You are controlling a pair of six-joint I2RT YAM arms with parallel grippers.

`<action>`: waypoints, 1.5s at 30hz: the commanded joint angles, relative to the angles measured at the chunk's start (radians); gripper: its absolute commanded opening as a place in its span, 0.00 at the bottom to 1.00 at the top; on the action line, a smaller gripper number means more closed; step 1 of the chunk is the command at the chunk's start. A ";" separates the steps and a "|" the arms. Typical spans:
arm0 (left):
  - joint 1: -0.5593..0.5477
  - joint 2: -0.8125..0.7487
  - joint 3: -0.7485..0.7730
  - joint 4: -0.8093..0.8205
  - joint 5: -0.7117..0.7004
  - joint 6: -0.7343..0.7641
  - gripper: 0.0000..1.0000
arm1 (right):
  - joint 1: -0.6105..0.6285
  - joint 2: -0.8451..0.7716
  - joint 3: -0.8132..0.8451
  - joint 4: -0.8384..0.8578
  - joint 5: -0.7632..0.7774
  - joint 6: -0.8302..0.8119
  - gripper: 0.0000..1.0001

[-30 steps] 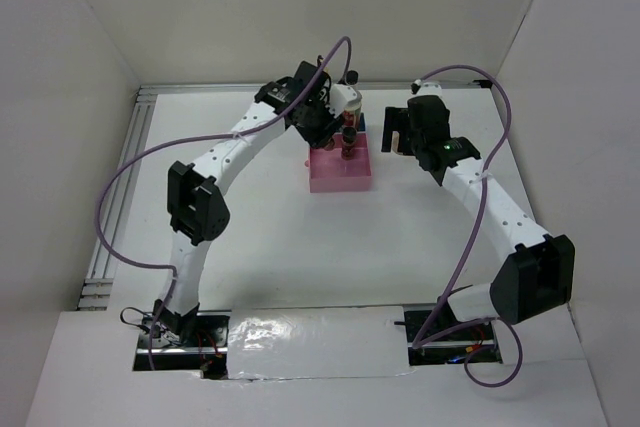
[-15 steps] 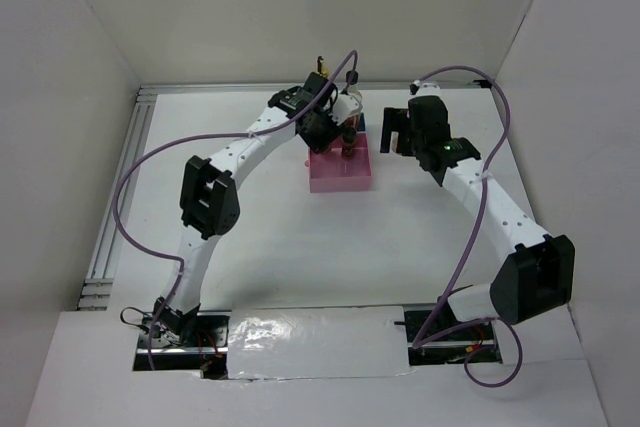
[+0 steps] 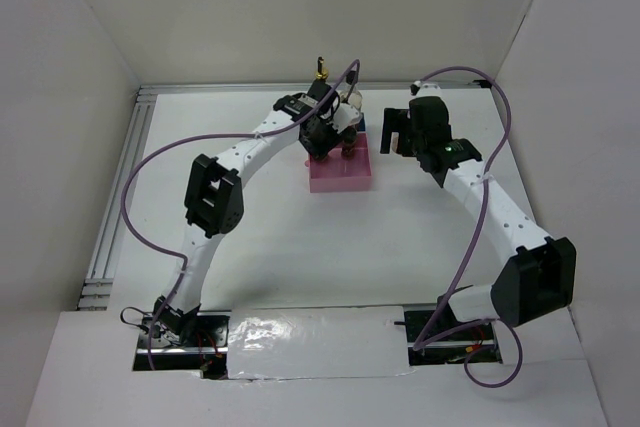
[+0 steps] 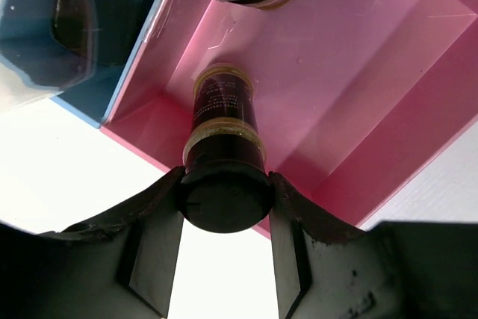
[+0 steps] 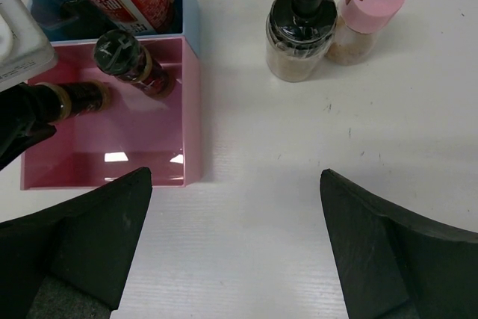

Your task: Organize the condiment bottles

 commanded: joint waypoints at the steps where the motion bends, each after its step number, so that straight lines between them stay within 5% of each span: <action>1: -0.011 0.008 0.000 0.011 0.012 0.023 0.02 | 0.012 -0.042 -0.010 0.032 0.001 0.009 1.00; 4: -0.014 0.018 0.002 0.018 0.006 0.030 0.10 | 0.015 -0.042 -0.010 0.029 0.002 0.010 1.00; 9: -0.014 0.025 0.000 0.030 -0.002 0.035 0.47 | 0.017 -0.053 -0.012 0.024 0.008 0.009 1.00; 12: -0.014 0.025 -0.003 0.036 -0.004 0.040 0.60 | 0.020 -0.054 -0.013 0.021 0.008 0.007 1.00; 40: -0.014 -0.049 0.026 0.113 -0.045 0.046 0.99 | -0.017 0.002 0.028 0.026 -0.114 0.028 1.00; 45: -0.014 -0.092 0.025 0.134 -0.066 0.047 0.99 | -0.075 0.019 0.047 0.046 -0.091 0.065 1.00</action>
